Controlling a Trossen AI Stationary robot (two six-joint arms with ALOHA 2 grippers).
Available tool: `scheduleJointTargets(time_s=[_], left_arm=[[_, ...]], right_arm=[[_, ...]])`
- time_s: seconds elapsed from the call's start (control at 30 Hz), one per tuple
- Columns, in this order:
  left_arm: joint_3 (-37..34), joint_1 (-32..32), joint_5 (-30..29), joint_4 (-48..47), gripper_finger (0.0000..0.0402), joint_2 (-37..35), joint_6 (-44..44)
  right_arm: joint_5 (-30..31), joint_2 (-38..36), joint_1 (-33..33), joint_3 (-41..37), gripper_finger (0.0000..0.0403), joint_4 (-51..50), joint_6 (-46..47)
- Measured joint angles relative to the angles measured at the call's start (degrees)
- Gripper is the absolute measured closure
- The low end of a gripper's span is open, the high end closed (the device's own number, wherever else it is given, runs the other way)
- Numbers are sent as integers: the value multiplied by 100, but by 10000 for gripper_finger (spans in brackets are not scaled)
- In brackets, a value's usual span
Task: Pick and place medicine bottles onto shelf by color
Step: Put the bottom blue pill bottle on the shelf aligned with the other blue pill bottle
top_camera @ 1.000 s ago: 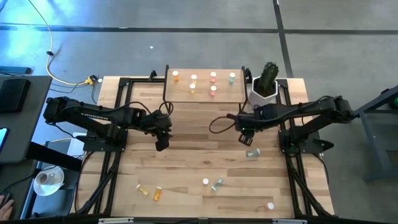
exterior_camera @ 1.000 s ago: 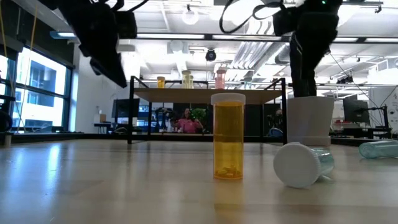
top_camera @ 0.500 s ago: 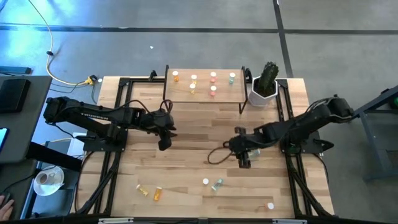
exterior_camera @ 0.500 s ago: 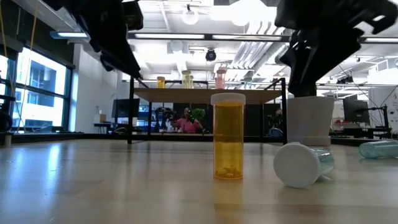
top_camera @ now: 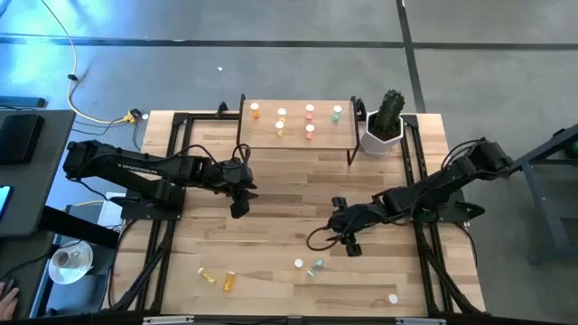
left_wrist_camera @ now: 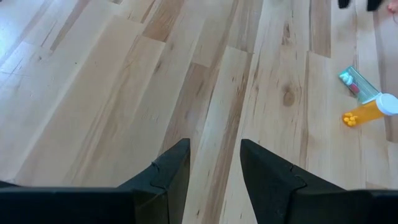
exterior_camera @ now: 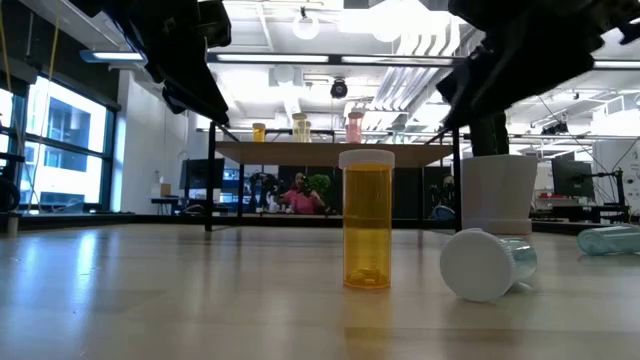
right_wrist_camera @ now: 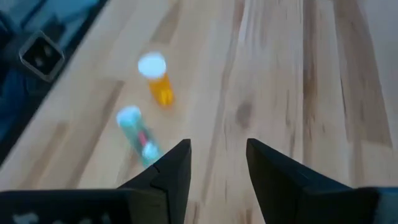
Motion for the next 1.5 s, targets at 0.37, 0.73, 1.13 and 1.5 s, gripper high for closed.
scheduleJointTargets(time_s=[0.37,0.73,1.13,1.5], left_arm=[[0,0,2,3,270,1,0],[-2,2,4,39,270,2,-1],[-2,2,8,95,270,2,-1],[-2,2,11,100,270,2,-44]], right_arm=[[-564,974,119,0,229,899,-947],[-1341,1841,122,1,229,2169,-1333],[-1755,2601,311,289,229,2283,-1346],[-1602,2753,345,293,248,2226,-1241]])
